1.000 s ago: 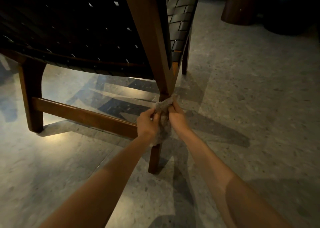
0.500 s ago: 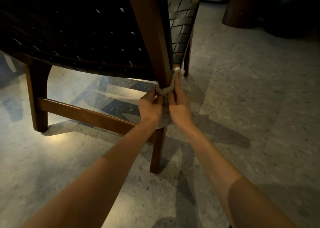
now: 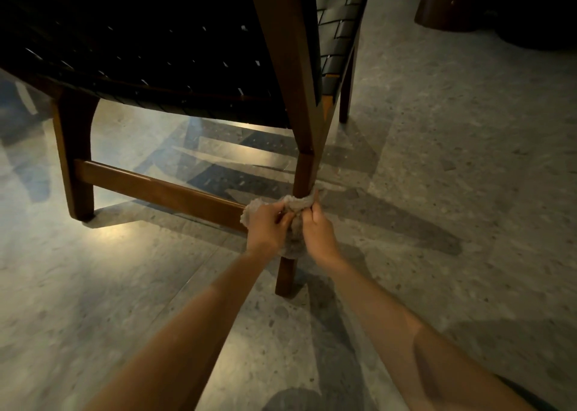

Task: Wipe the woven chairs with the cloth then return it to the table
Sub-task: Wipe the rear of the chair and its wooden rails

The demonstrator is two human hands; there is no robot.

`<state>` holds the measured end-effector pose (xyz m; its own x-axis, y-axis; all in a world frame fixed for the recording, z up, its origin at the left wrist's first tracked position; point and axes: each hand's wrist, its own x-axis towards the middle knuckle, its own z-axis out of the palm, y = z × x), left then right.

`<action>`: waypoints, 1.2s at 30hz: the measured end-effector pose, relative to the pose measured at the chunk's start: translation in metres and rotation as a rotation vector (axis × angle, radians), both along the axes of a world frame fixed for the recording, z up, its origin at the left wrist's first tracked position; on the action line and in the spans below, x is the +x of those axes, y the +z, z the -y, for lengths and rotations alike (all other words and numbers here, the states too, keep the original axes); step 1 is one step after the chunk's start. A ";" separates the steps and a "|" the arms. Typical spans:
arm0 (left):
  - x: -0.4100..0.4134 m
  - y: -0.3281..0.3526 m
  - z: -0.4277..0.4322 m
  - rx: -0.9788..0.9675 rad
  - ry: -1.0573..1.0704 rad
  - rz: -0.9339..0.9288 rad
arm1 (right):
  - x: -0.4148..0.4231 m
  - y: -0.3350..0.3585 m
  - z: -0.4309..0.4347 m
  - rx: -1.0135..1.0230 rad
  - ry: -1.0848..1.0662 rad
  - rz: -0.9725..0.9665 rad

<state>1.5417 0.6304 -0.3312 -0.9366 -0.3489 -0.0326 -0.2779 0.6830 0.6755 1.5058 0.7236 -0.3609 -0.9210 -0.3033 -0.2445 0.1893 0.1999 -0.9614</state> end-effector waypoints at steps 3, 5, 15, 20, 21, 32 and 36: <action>0.003 -0.003 -0.003 0.028 0.023 -0.029 | 0.007 -0.001 -0.001 -0.005 0.008 0.023; 0.000 -0.002 -0.003 0.035 0.069 -0.040 | 0.002 0.009 -0.001 -0.032 0.004 0.017; 0.019 -0.021 -0.008 0.102 0.194 -0.093 | 0.008 -0.004 0.001 0.071 -0.040 -0.091; 0.053 -0.053 -0.012 0.148 0.188 -0.098 | 0.034 -0.040 0.001 0.120 0.000 0.034; 0.058 -0.059 -0.013 0.156 0.206 -0.098 | 0.037 -0.045 0.000 0.120 0.015 0.040; 0.081 -0.102 -0.003 0.324 0.134 0.300 | 0.060 -0.090 -0.009 0.378 0.291 0.234; 0.077 -0.093 -0.008 0.465 0.225 0.240 | 0.053 -0.074 -0.005 0.249 0.215 0.179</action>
<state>1.6184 0.6389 -0.4241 -0.7884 -0.4372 -0.4328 -0.5647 0.2351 0.7911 1.5584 0.7288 -0.4347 -0.7786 -0.3962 -0.4866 0.2780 0.4774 -0.8335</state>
